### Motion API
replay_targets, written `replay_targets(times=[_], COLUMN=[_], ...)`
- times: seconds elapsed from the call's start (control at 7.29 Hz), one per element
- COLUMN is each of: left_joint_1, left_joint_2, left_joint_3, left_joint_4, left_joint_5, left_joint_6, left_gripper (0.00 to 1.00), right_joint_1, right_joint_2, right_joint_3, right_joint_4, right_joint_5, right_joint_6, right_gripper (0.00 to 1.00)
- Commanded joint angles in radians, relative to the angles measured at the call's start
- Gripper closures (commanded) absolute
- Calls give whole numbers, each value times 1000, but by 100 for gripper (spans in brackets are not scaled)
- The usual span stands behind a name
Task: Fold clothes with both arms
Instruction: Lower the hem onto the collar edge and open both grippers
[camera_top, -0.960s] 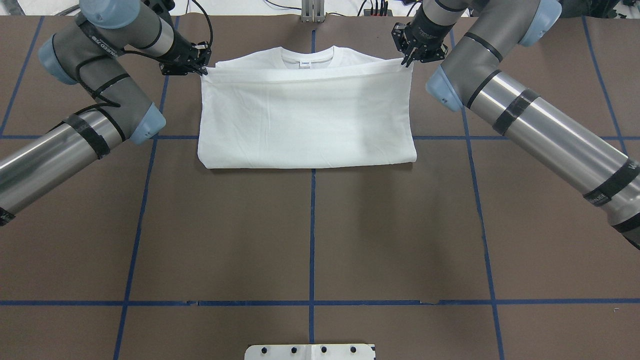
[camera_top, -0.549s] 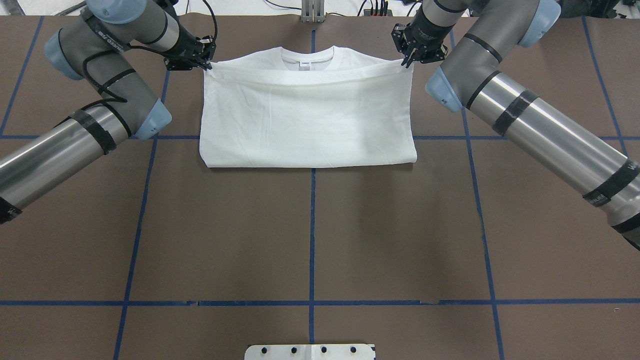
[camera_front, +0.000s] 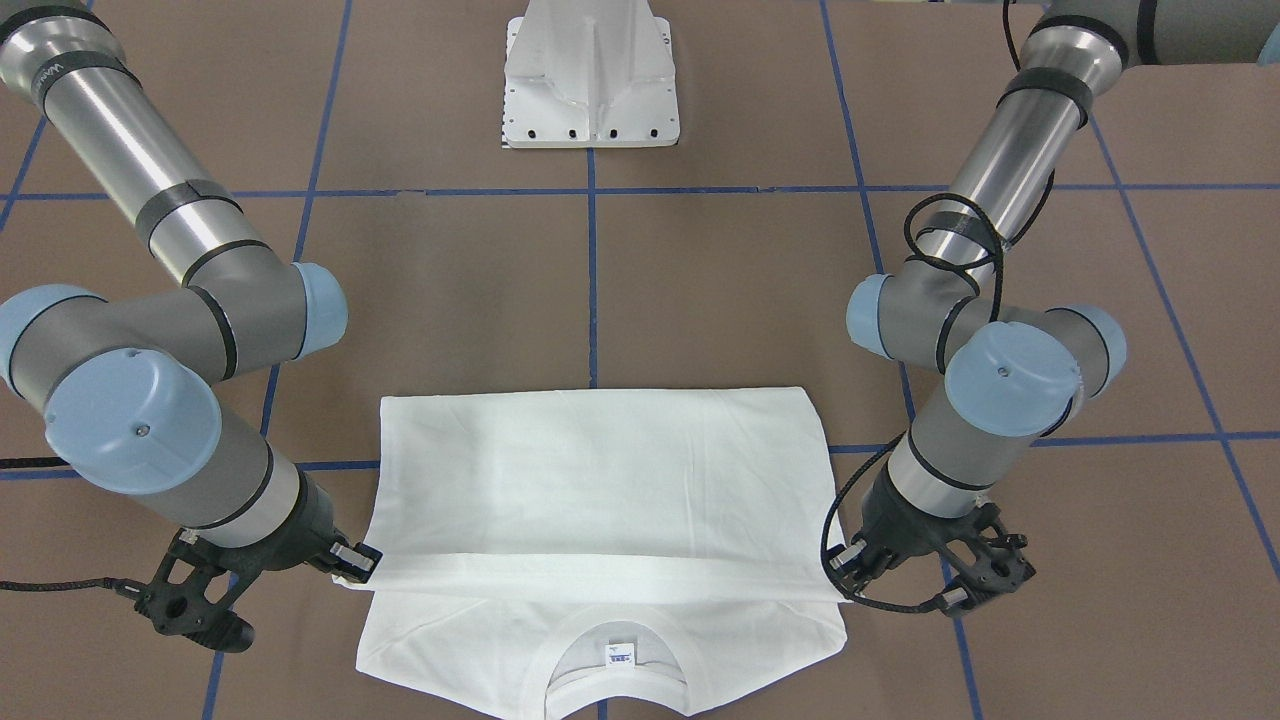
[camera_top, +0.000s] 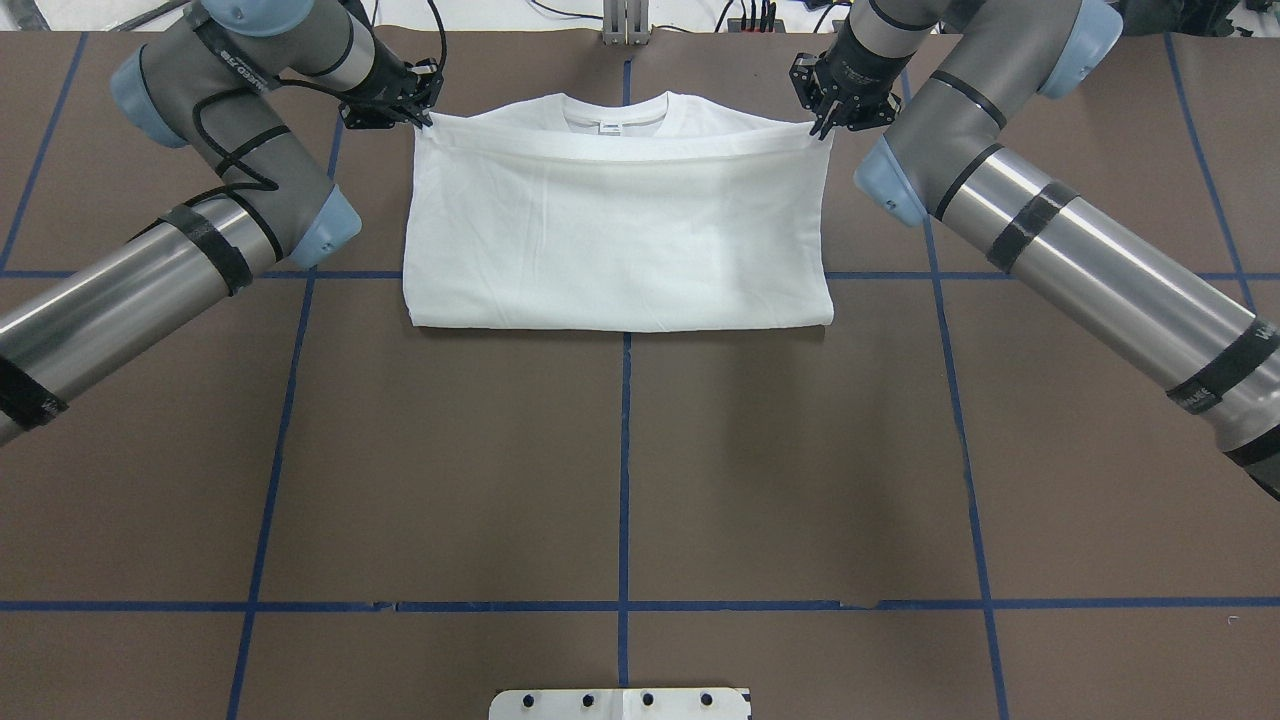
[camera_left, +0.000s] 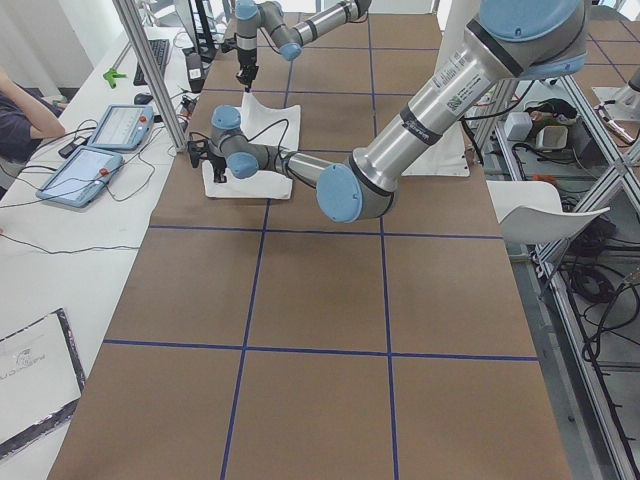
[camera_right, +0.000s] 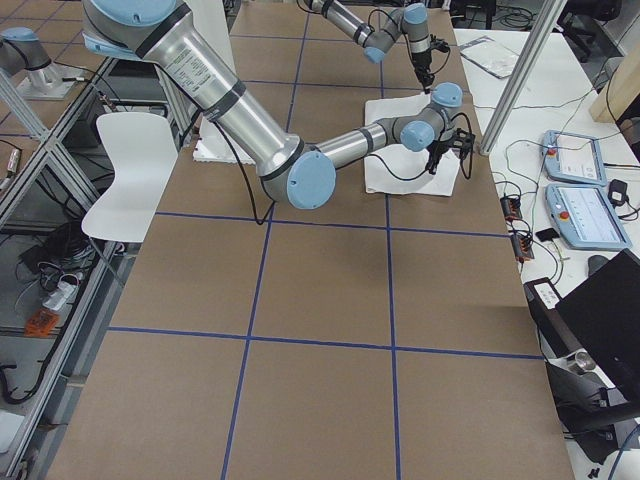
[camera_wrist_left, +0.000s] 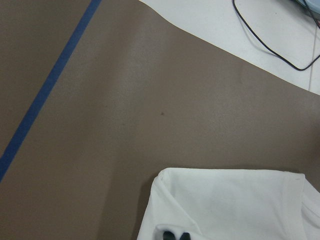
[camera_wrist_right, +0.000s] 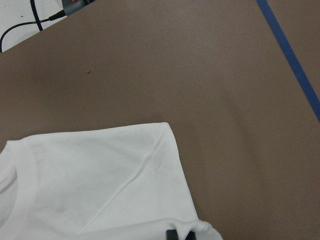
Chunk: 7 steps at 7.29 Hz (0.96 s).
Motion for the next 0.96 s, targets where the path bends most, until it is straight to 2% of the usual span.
replay_targets(times=[0.0,0.27,0.41,0.69,0.82], left_joint_1=[5,6,6,5,5], left_joint_2=[-8,-10,-9,-13,-11], left_joint_3=[8,8,8,7,5], left_joint_4=[-2,0,-2,5,5], left_joint_5=[0,0,5,19,22], left_joint_6=[1,1,3,1,6], left_gripper=[100,99,41,29,1], right_joint_1=[-1,-1,-4,-2,-2], right_joint_2=[4,5,5,4,4], right_joint_3=[4,10,10,10,10], right_joint_4=[0,0,0,0,0], right_joint_5=[0,0,-6,-11,-11], right_joint_6=[-2,-1,-5,-21,-24], right_gripper=[100,100,1,0,0])
